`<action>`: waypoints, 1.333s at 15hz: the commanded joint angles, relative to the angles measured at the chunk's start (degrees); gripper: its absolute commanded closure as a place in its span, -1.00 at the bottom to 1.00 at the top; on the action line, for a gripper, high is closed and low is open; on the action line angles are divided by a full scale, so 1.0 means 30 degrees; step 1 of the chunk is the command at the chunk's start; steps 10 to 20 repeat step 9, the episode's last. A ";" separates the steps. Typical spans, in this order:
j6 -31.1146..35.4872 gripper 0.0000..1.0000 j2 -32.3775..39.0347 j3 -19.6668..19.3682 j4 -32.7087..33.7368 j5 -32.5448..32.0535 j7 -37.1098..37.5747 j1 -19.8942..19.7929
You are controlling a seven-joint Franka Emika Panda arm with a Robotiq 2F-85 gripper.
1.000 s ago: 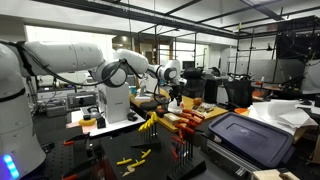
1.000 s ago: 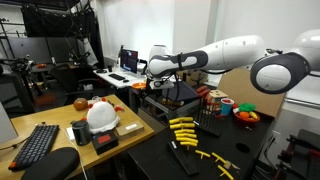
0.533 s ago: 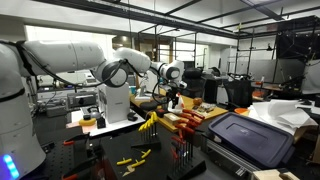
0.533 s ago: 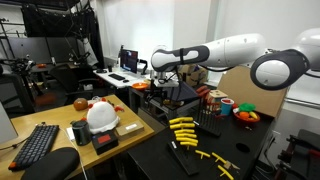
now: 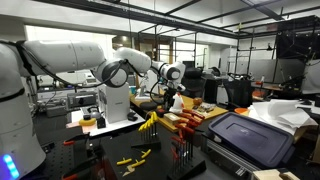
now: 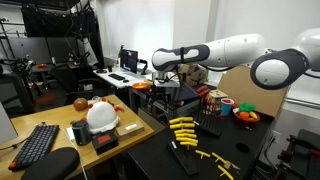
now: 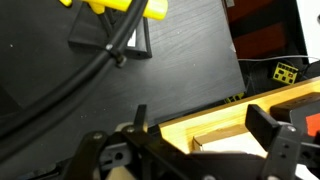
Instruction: Detach the smallest yellow object from the stand and put it on the table
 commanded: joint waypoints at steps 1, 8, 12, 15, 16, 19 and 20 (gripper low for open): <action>-0.0323 -1.00 -0.0102 -0.0055 -0.0017 0.0424 0.1897 0.0034; -0.0039 -1.00 0.0053 -0.0173 0.0030 0.0193 0.1698 0.0058; -0.0039 -1.00 0.0062 -0.0175 0.0029 0.0193 0.1698 0.0057; -0.0039 -1.00 0.0062 -0.0175 0.0029 0.0193 0.1698 0.0057; -0.0039 -1.00 0.0062 -0.0175 0.0029 0.0193 0.1698 0.0057; -0.0039 -1.00 0.0062 -0.0175 0.0029 0.0193 0.1698 0.0057; -0.0039 -1.00 0.0062 -0.0175 0.0029 0.0193 0.1698 0.0057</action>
